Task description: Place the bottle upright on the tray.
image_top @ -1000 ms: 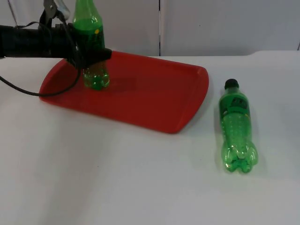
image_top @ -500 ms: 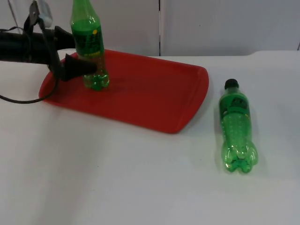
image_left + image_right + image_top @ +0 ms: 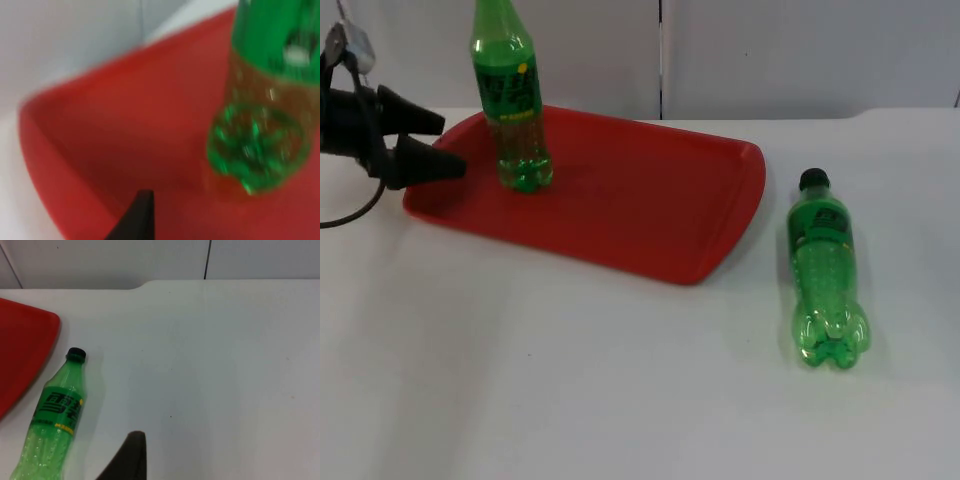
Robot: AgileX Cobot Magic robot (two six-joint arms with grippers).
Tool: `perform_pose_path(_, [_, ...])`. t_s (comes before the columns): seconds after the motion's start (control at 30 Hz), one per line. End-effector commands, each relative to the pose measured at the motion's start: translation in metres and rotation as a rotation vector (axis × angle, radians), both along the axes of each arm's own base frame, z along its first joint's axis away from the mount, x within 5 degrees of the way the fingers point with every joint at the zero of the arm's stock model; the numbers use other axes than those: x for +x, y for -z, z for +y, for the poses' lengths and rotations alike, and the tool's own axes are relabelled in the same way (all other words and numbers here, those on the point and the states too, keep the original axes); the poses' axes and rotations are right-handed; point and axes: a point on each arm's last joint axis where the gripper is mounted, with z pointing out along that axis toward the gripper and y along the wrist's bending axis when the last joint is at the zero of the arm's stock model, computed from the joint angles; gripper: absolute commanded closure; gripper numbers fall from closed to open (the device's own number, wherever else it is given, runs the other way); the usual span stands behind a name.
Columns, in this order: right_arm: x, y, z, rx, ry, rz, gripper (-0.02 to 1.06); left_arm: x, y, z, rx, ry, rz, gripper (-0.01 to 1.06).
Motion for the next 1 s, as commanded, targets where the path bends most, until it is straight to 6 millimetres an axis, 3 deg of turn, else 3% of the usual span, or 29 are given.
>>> perform_pose_path(0.0, [-0.001, -0.001, -0.001, -0.006, 0.001, -0.001, -0.01, -0.004, -0.006, 0.002, 0.028, 0.02, 0.035, 0.0])
perform_pose_path(0.3, [-0.001, -0.001, -0.001, -0.008, 0.0, -0.008, -0.01, -0.006, -0.003, 0.006, -0.029, -0.083, 0.232, 0.0])
perform_pose_path(0.57, [-0.001, -0.001, -0.001, -0.008, 0.0, -0.008, -0.01, -0.008, -0.002, 0.015, -0.156, -0.27, 0.522, 0.0])
perform_pose_path(0.73, [-0.001, -0.001, -0.001, -0.008, 0.0, -0.008, -0.01, -0.012, -0.009, 0.023, -0.105, -0.314, 0.595, 0.0])
perform_pose_path(0.97, [-0.001, -0.001, -0.001, -0.015, 0.0, -0.008, -0.01, -0.027, -0.022, 0.018, -0.126, -0.334, 0.664, 0.0])
